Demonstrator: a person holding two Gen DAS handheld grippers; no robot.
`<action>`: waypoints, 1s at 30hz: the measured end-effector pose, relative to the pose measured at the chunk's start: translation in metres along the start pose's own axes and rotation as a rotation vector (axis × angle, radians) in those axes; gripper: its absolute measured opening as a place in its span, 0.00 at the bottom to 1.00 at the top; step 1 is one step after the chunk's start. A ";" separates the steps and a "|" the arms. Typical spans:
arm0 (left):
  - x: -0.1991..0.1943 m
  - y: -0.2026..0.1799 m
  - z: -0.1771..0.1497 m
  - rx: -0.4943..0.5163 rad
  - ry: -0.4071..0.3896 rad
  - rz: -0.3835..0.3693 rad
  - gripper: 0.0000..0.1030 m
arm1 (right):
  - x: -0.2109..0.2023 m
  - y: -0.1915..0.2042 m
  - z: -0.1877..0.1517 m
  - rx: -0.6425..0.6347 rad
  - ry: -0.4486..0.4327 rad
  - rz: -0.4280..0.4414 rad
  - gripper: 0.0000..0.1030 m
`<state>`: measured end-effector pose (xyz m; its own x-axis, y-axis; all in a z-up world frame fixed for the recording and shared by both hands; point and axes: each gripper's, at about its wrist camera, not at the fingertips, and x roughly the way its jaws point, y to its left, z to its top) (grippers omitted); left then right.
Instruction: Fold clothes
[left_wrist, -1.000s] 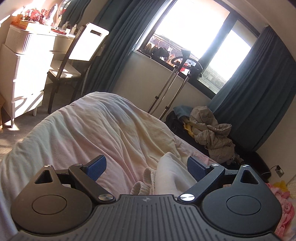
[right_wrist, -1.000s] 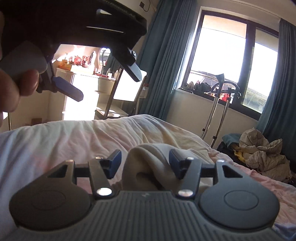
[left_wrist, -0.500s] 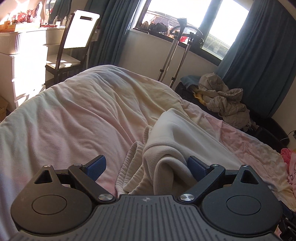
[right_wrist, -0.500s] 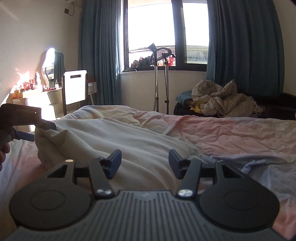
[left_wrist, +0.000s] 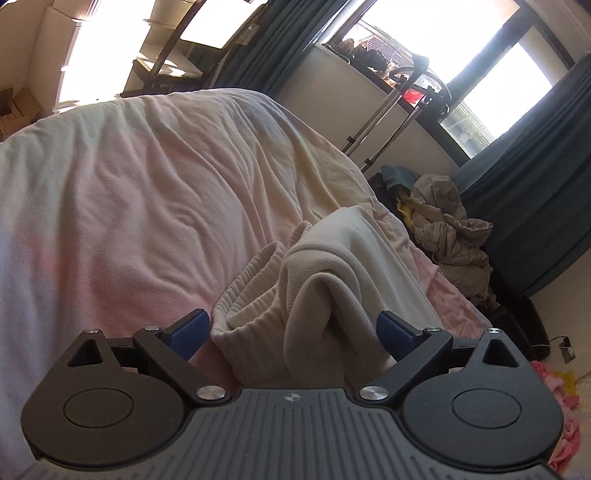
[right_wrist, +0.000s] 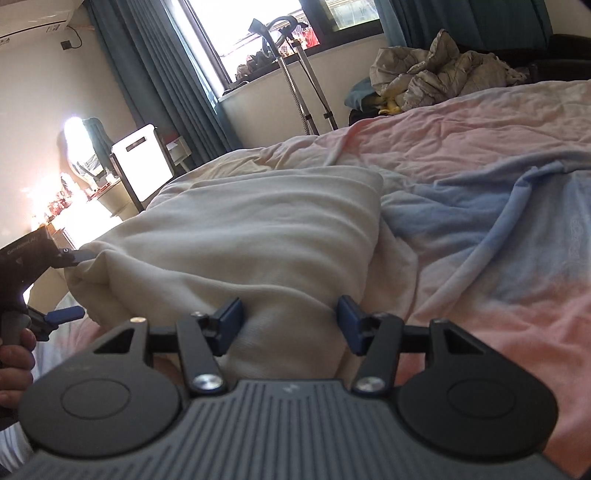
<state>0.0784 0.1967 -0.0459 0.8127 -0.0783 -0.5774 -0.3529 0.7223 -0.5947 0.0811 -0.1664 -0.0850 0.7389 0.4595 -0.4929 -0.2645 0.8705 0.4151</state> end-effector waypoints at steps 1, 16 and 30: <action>0.001 0.003 -0.003 -0.051 0.025 -0.027 0.95 | 0.000 0.001 0.001 0.000 0.000 0.000 0.56; 0.049 0.051 -0.049 -0.548 0.168 -0.250 0.87 | 0.004 -0.002 0.006 0.011 -0.006 0.000 0.58; 0.057 0.058 -0.051 -0.572 0.144 -0.280 0.76 | 0.004 -0.004 0.007 0.005 -0.008 -0.005 0.58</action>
<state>0.0806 0.1996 -0.1417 0.8534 -0.3303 -0.4033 -0.3604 0.1852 -0.9142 0.0892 -0.1694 -0.0833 0.7450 0.4537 -0.4889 -0.2577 0.8719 0.4164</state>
